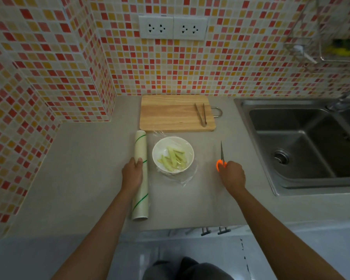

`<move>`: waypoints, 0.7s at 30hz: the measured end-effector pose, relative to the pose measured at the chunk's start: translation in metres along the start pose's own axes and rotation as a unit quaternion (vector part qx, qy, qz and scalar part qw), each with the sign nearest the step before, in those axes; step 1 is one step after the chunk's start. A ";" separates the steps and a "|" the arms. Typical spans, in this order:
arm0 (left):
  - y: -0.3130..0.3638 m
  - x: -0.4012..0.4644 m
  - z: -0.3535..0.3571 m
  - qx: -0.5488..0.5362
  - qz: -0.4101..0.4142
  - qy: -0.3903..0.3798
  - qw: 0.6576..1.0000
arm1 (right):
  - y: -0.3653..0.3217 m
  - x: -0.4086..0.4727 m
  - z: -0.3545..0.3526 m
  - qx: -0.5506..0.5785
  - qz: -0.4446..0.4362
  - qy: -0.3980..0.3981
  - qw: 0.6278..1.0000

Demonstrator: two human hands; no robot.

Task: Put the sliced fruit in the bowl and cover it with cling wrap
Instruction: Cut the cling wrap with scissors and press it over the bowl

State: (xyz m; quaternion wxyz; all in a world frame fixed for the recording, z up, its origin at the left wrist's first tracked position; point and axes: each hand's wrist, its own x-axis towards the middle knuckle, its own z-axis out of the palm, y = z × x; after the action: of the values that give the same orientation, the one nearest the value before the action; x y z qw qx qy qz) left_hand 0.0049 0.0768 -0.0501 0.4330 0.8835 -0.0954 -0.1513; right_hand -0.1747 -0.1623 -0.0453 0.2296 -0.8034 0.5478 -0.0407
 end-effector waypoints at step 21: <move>-0.010 -0.010 0.001 0.208 -0.003 0.022 0.978 | 0.008 -0.012 0.012 -0.113 -0.091 -0.002 0.989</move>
State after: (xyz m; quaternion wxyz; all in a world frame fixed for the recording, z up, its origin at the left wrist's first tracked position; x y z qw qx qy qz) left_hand -0.0044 0.0849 -0.0565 0.2413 0.9577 -0.1125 -0.1097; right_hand -0.1827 -0.1505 -0.0568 0.1333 -0.8708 0.4733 0.0024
